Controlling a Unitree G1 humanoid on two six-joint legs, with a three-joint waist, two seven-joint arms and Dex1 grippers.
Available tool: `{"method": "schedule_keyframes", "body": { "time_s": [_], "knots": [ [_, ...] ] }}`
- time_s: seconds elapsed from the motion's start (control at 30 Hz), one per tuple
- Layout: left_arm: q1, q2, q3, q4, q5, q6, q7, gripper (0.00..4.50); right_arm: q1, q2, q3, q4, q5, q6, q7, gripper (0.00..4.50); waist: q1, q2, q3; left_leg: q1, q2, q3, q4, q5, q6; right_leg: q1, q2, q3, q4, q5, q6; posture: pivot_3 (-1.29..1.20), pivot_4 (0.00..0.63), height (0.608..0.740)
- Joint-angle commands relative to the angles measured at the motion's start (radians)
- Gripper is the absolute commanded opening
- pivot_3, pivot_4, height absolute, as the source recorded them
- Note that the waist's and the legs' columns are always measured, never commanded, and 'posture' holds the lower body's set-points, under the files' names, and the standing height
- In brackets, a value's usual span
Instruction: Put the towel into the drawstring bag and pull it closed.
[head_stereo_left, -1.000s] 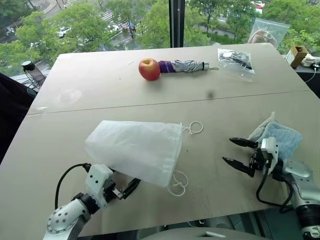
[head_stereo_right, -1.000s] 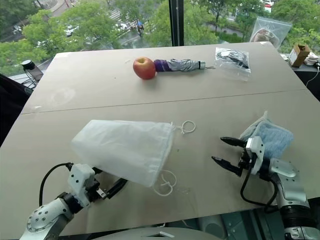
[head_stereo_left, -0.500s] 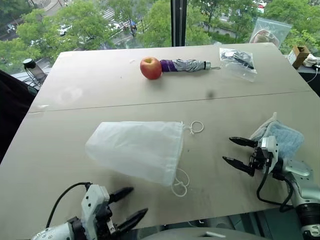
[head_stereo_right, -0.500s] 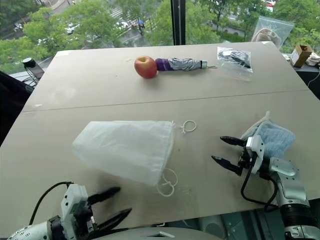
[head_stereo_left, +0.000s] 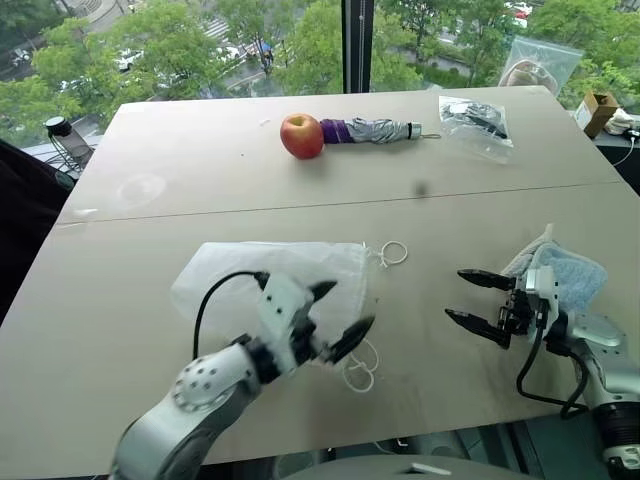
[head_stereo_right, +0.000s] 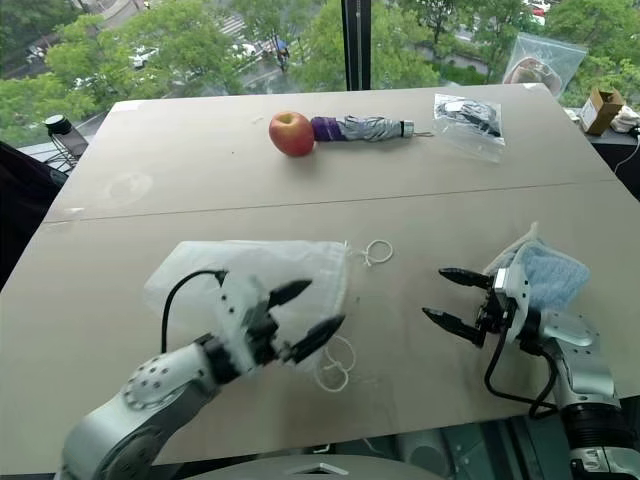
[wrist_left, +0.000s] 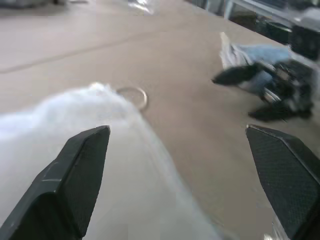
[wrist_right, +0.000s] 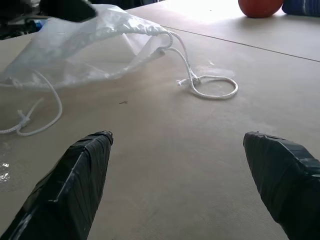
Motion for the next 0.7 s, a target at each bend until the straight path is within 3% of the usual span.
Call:
{"method": "schedule_keyframes", "body": {
  "time_s": [0.03,0.23,0.43,0.57,0.7],
  "knots": [
    [-0.095,-0.033,-0.078,-0.016,0.063,0.090,0.092,4.47,0.007,-0.009,-0.023,-0.049,0.021,0.005,-0.002,4.50,-0.003,0.000,0.000,0.001,0.000,0.000,0.000,0.000,0.000,0.000,0.000,0.000,0.001,0.000,0.000,0.00,0.150,0.740],
    [-0.362,-0.071,-0.265,0.033,0.167,0.357,0.186,4.47,0.018,-0.034,-0.032,-0.079,0.040,0.042,0.007,4.50,0.001,0.000,0.000,0.001,-0.001,-0.002,0.003,0.000,0.000,0.000,0.003,0.001,0.005,-0.002,-0.003,0.00,0.150,0.740],
    [-0.517,-0.115,-0.368,-0.071,0.259,0.694,0.335,4.47,0.059,-0.058,-0.039,-0.121,0.056,0.071,0.010,4.50,-0.003,-0.001,0.001,0.000,0.000,-0.002,0.005,0.000,0.000,0.000,0.003,0.002,0.006,-0.002,-0.002,0.00,0.150,0.740],
    [-0.579,-0.117,-0.405,-0.103,0.309,0.898,0.409,4.47,0.046,-0.060,-0.032,-0.114,0.049,0.081,0.016,4.50,-0.003,-0.001,0.001,0.001,0.000,-0.003,0.006,0.000,0.000,0.000,0.003,0.002,0.007,-0.002,-0.002,0.00,0.150,0.740],
    [-0.550,-0.104,-0.411,-0.049,0.338,0.927,0.437,4.47,-0.015,-0.052,-0.029,-0.080,0.034,0.087,-0.004,4.50,-0.006,-0.001,0.001,0.001,0.000,-0.002,0.006,0.000,0.000,0.000,0.004,0.003,0.007,-0.002,-0.002,0.00,0.150,0.740]
  ]
}}
